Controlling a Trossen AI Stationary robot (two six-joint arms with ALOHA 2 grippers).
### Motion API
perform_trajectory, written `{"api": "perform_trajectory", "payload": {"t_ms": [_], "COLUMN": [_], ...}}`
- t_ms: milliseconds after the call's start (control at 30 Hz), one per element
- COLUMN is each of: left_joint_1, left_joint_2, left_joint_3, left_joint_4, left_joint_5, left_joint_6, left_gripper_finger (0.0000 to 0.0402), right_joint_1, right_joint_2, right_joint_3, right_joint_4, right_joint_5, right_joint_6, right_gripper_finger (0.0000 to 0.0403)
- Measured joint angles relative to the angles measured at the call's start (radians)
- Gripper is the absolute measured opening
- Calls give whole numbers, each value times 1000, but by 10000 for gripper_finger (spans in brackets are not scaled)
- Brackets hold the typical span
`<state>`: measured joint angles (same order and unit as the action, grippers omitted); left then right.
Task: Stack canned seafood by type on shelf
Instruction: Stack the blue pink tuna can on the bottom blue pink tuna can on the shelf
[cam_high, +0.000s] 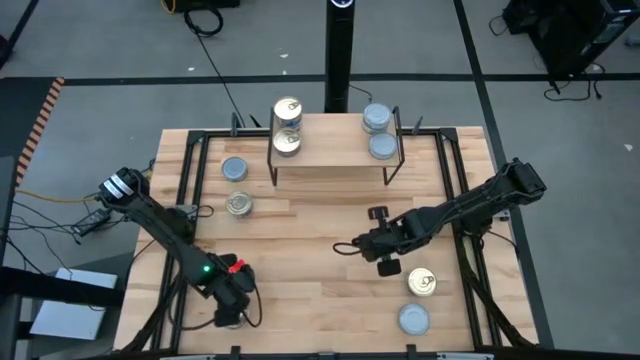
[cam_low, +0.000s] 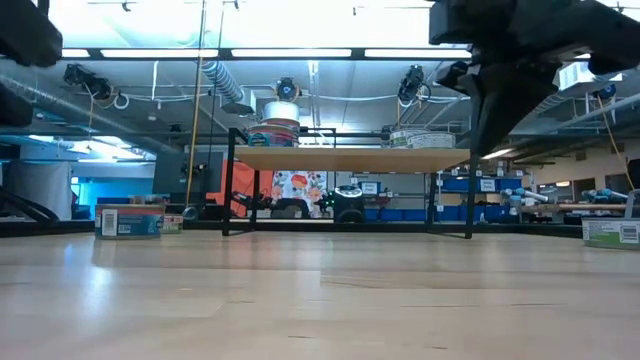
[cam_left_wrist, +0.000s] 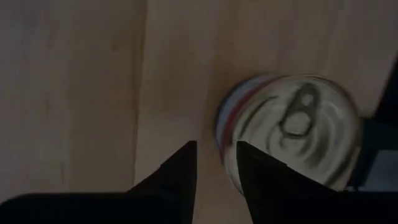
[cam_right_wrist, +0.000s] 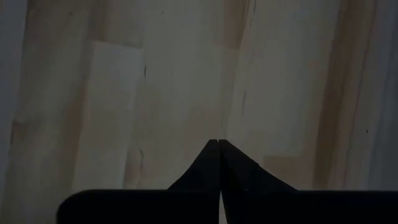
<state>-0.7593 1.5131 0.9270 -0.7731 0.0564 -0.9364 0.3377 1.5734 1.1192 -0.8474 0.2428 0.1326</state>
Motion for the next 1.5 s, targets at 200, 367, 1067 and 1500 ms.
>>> {"api": "perform_trajectory", "payload": {"t_ms": [200, 367, 1067, 1500], "left_joint_1": [1, 1, 129, 289], "left_joint_2": [-1, -1, -28, -30], "left_joint_3": [-38, -46, 76, 194], "left_joint_4": [110, 142, 33, -138], "left_joint_5": [23, 70, 82, -12], "left_joint_6": [19, 47, 135, 312], "left_gripper_finger": [86, 43, 1, 1], "right_joint_1": [-14, -27, -28, -24], "right_joint_2": [0, 0, 0, 0], "right_joint_3": [0, 0, 0, 0], "right_joint_4": [9, 37, 59, 29], "right_joint_5": [-1, -1, 19, 29], "right_joint_6": [-32, -32, -60, -17], "right_gripper_finger": [7, 7, 7, 7]}}
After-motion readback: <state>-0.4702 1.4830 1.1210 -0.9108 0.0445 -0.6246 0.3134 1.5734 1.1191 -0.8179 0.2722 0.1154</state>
